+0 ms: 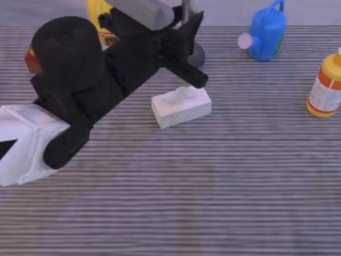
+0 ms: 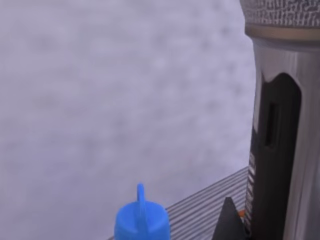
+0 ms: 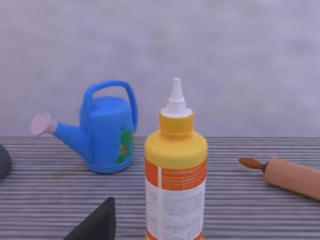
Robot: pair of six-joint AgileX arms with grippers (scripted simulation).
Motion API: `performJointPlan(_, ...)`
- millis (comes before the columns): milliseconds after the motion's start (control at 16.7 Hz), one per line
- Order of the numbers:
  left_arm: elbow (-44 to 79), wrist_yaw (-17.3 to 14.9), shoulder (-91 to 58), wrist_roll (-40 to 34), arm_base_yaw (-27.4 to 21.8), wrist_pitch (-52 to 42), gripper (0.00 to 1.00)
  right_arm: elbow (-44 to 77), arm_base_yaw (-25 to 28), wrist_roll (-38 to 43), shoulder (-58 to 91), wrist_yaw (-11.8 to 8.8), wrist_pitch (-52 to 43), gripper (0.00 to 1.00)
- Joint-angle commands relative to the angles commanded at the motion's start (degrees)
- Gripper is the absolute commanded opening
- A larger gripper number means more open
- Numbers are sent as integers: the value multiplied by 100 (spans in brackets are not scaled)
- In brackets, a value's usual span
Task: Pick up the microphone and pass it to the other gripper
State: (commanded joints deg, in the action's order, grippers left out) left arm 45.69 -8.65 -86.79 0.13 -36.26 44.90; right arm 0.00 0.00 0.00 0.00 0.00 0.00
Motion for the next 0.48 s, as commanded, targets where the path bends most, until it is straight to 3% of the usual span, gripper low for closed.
performJointPlan(120, 0, 0, 0, 0, 0, 0, 0, 7, 3, 0, 7, -6, 3, 100)
performJointPlan(240, 0, 0, 0, 0, 0, 0, 0, 174, 71, -1, 196, -146, 77, 100)
performJointPlan(480, 0, 0, 0, 0, 0, 0, 0, 1011, 386, -6, 1300, -826, 445, 100)
